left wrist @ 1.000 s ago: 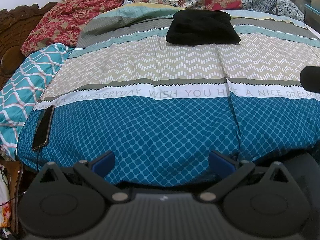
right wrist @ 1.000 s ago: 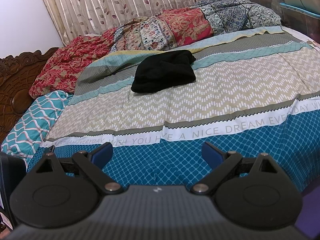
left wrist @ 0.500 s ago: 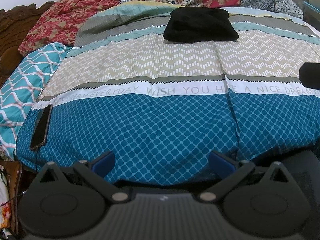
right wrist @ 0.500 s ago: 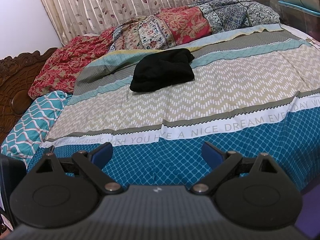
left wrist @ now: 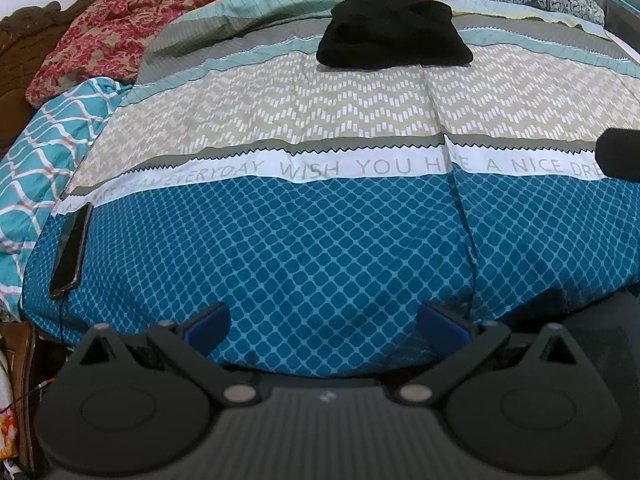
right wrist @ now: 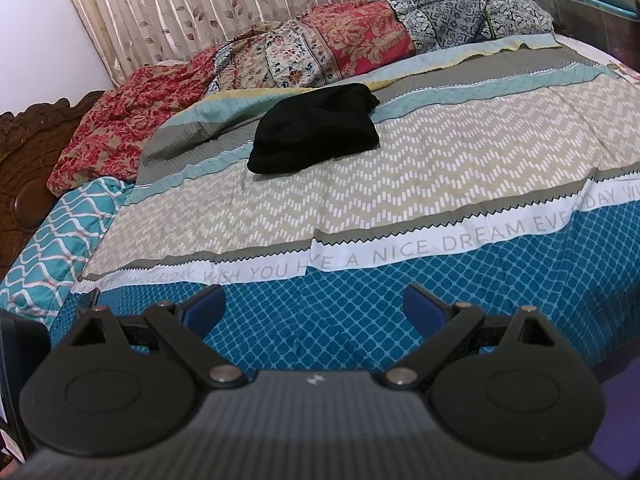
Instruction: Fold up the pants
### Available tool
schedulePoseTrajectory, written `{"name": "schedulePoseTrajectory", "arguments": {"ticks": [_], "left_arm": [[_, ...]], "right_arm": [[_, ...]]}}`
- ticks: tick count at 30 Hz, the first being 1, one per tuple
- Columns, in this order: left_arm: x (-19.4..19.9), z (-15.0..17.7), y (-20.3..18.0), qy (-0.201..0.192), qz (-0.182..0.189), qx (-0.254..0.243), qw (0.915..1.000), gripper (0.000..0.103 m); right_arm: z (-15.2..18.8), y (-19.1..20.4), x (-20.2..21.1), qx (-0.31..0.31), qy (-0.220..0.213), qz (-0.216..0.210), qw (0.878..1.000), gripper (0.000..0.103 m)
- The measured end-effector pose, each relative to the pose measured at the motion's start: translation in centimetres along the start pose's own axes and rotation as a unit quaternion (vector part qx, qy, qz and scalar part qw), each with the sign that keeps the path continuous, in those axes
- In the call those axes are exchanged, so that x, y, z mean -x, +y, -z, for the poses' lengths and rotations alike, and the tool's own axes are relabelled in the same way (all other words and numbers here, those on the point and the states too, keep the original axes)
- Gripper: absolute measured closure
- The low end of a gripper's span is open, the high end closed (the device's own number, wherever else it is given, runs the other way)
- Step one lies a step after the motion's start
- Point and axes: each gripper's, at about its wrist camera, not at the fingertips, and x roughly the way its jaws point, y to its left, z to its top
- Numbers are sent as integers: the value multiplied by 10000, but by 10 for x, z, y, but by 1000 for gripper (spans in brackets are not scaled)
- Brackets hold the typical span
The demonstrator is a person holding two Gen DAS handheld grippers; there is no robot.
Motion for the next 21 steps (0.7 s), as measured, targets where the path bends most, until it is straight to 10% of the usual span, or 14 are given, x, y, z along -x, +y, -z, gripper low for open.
{"name": "schedulePoseTrajectory", "arguments": {"ticks": [21], "left_arm": [[-49,-79,-17,310,162,-159,9993,0]], "right_arm": [[-53,-16,-58,-80,239,252,9994,6]]}}
